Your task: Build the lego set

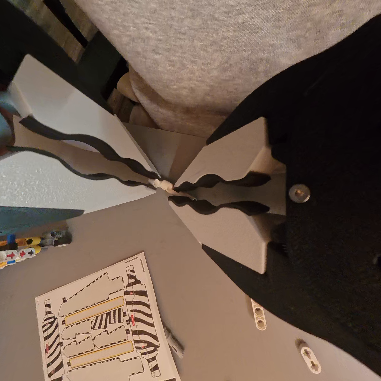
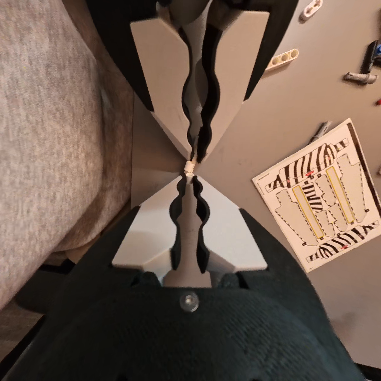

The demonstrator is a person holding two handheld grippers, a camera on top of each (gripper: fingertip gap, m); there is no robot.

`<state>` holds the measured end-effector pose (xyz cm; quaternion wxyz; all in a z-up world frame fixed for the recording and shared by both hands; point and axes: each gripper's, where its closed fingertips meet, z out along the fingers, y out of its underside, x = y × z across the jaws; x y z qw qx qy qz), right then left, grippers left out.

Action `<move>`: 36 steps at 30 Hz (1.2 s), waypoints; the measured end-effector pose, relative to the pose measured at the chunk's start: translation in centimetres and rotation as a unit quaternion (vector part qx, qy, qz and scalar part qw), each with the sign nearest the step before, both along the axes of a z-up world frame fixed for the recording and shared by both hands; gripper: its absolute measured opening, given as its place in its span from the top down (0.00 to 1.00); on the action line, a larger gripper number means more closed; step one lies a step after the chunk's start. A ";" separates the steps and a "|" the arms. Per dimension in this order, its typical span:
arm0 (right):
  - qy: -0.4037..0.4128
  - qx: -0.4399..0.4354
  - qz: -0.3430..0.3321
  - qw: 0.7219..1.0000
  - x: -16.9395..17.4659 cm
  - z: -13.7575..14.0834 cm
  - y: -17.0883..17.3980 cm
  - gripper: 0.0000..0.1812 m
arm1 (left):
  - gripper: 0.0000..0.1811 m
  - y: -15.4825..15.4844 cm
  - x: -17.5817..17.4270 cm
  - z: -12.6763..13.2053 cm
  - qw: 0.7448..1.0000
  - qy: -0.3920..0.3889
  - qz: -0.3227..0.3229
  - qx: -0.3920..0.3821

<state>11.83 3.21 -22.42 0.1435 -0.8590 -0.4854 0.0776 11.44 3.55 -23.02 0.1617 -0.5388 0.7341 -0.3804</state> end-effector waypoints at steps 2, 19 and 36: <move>-0.015 0.008 -0.004 1.000 0.1 0.0 0.2 0.97 | 0.97 0.1 0.0 0.0 1.000 0.004 0.005 -0.013; -0.011 -0.028 -0.019 0.999 0.6 0.0 0.7 0.97 | 0.96 0.2 0.0 -0.1 0.999 0.015 0.006 -0.039; 0.017 -0.099 -0.022 0.995 0.4 -0.1 0.5 0.97 | 0.97 0.0 0.0 -0.1 1.000 0.010 -0.001 -0.028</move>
